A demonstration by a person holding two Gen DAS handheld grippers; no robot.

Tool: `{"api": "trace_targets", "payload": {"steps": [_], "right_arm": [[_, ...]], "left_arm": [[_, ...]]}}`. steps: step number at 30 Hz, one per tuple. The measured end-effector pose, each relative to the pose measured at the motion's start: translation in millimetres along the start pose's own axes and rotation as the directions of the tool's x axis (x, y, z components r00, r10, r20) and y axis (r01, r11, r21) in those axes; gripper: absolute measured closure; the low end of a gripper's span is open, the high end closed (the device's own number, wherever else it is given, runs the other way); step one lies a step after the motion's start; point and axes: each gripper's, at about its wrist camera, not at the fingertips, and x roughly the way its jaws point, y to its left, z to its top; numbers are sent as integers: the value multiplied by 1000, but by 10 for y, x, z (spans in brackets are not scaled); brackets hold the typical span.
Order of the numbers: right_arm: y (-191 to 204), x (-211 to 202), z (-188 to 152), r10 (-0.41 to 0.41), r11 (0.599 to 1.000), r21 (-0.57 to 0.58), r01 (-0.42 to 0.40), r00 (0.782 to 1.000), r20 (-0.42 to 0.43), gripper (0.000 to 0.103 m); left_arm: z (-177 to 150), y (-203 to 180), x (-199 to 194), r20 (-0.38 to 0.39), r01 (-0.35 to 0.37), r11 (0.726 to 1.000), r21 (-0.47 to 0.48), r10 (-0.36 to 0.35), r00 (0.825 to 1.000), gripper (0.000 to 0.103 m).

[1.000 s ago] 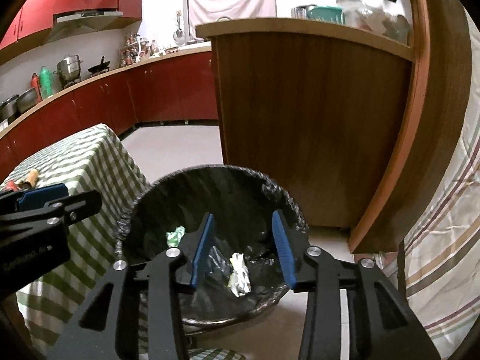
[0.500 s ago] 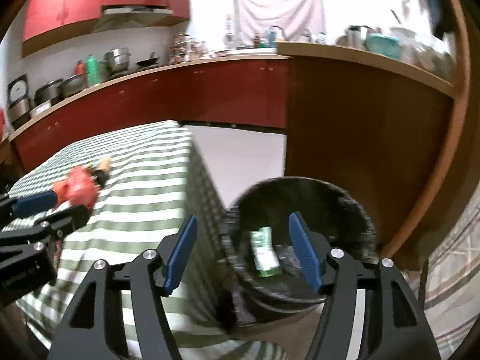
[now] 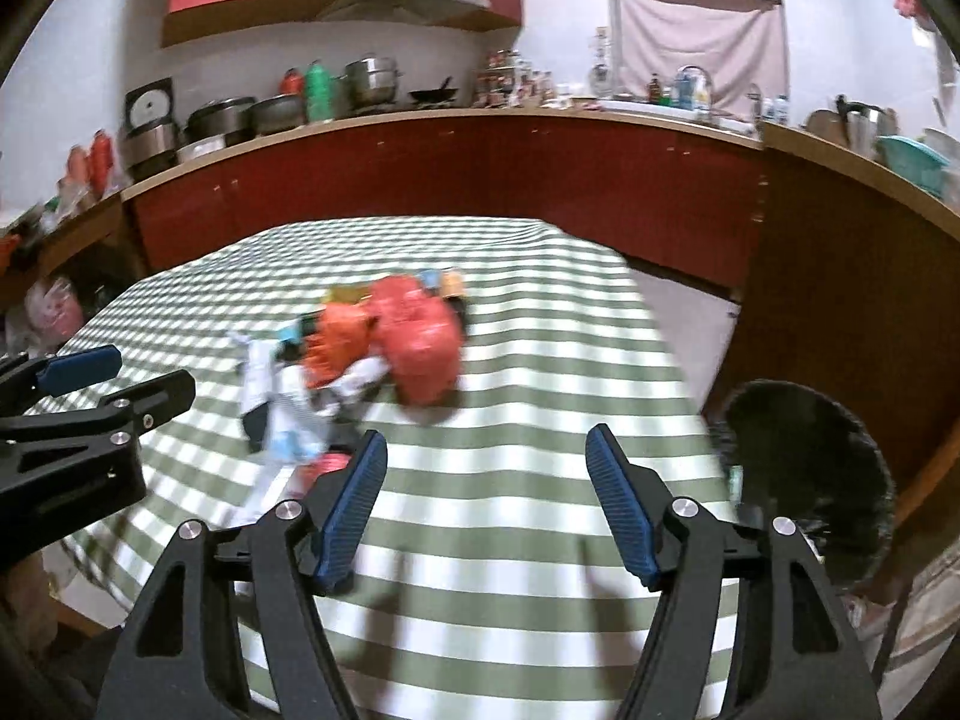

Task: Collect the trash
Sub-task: 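Grasp the red spray can with the right tool while the left tool grasps the white toothpaste tube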

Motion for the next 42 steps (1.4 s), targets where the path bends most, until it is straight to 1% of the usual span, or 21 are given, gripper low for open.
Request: {"api": "trace_targets", "payload": {"steps": [3,6,12,13,14,15,17,22,27,30,36,38,40,41,42], "right_arm": [[184,72,-28,17,999,-27,-17,1000,-21,42],[294,131,-55,25,999,-44,-27,999,-44,46],[395,170,-82,43,997,-62,-47,997,-66,53],[399,186,-84,46,997,-64,-51,996,-72,58],[407,196,-90,49,996,-67,-54,996,-78,64],[406,210,-99,56,996,-66,-61,995,-87,67],[403,239,-123,65,996,-62,-71,993,-103,78],[381,196,-151,46,997,-63,-51,996,-78,78],[140,56,-147,5,999,-45,-7,999,-46,78],[-38,-31,-171,-25,999,-30,24,999,-35,78],[-353,-158,-218,-68,998,1,68,997,-25,78],[-405,-173,-233,-71,997,9,71,997,-24,78],[-435,-180,-251,-70,997,15,70,997,-25,78],[-458,-185,-276,-69,997,15,69,997,-25,78],[-473,-185,-282,-68,998,16,68,997,-25,78]], "left_arm": [[-65,171,47,-19,-11,1000,-26,11,1000,33],[-112,253,70,-30,-4,999,-41,3,1000,31],[-146,255,113,-39,16,998,-57,-19,999,27],[-150,249,121,-40,19,998,-58,-21,999,27],[-158,244,131,-42,22,998,-60,-24,999,27],[-163,246,148,-44,25,998,-62,-28,999,27],[-167,227,163,-50,33,997,-64,-36,998,27],[-158,138,163,-52,62,996,-66,-66,996,27],[-132,-68,135,-47,127,990,-61,-130,990,23],[-131,-216,119,-39,156,987,-43,-158,987,22],[-196,-459,189,-46,164,986,6,-164,985,23],[-241,-519,230,-55,161,987,20,-160,986,30],[-280,-562,270,-70,168,985,35,-165,984,48],[-302,-584,290,-80,177,983,41,-173,982,51],[-319,-592,300,-87,183,982,44,-179,980,60]]}}
